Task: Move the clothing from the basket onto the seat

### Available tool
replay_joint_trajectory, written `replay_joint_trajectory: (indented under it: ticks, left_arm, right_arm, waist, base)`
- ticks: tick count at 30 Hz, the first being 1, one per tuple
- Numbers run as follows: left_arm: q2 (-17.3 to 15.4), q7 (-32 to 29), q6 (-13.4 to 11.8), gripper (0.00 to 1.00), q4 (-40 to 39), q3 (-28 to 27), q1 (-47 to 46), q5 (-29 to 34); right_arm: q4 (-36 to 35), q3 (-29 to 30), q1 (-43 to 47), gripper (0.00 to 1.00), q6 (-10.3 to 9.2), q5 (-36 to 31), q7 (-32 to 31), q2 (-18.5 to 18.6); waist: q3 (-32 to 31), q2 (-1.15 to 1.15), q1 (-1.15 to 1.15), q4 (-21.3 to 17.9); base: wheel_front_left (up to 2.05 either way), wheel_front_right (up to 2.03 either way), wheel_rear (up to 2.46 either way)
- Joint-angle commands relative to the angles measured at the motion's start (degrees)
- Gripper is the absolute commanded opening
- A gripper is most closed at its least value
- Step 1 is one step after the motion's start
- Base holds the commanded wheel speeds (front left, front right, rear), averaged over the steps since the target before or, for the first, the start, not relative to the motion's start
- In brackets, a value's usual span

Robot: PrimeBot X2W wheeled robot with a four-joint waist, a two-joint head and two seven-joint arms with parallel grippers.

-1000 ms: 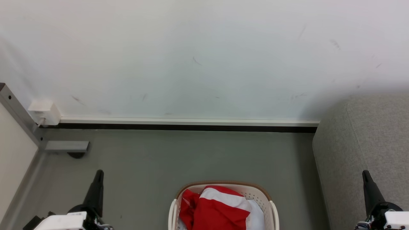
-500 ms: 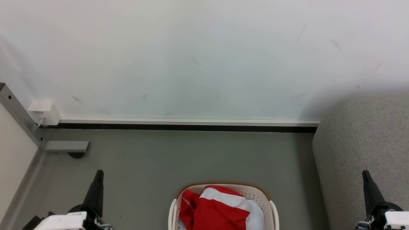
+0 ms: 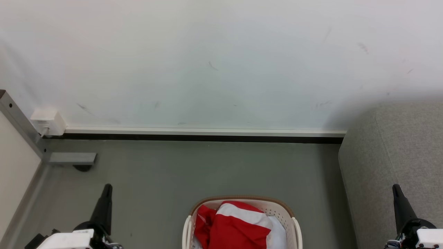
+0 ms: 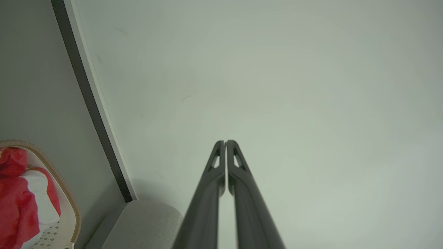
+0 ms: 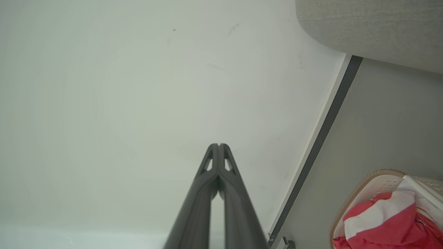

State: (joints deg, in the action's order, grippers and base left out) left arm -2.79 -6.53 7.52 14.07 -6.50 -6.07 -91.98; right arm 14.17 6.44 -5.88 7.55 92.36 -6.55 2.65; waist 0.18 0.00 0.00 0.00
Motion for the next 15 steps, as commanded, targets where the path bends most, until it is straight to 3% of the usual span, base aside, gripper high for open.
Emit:
replay_joint_trajectory:
  ticks: [1,15]
  left_arm:
    - [-0.17,-0.19,-0.06,0.0,-0.05,-0.08,-0.47,-0.81]
    - [-0.17,-0.19,-0.06,0.0,-0.05,-0.08,-0.47,-0.81]
  right_arm:
    - [-0.33,0.23,-0.76,0.0,-0.12,0.13,-0.14,0.43]
    - [-0.33,0.23,-0.76,0.0,-0.12,0.13,-0.14,0.43]
  waist:
    - [0.0,0.0,0.0,0.0]
    - [0.0,0.0,0.0,0.0]
  base:
    - [0.0,0.0,0.0]
    - [0.0,0.0,0.0]
